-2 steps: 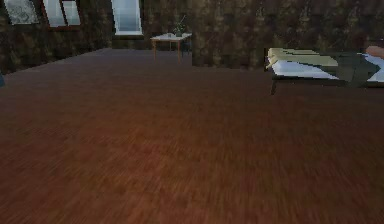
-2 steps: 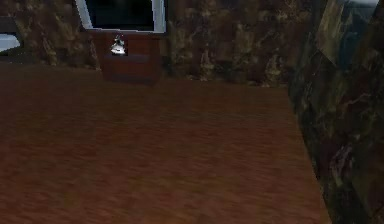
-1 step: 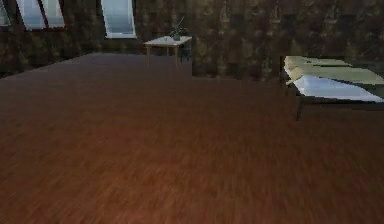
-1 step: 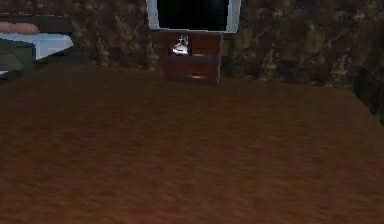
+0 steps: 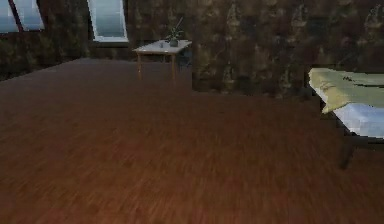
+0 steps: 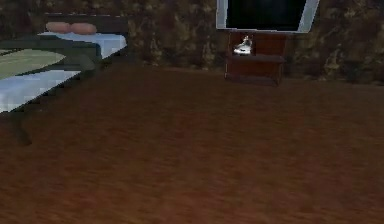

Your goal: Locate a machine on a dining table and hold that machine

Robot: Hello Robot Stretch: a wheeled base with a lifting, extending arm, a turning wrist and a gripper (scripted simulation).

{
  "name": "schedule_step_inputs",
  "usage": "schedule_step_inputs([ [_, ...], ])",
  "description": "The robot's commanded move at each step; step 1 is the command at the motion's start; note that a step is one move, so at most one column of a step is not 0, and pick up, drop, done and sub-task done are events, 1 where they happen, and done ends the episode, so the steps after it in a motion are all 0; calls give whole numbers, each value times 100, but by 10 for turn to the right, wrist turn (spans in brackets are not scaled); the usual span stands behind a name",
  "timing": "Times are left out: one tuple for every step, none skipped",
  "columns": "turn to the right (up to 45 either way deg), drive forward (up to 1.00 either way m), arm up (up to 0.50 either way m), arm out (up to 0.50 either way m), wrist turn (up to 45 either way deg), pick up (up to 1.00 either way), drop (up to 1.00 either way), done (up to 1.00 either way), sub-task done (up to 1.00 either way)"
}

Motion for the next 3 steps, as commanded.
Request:
schedule_step_inputs([
  [0,100,0,0,0,0,0,0,0],
  [0,100,0,0,0,0,0,0,0],
  [0,100,0,0,0,0,0,0,0],
])
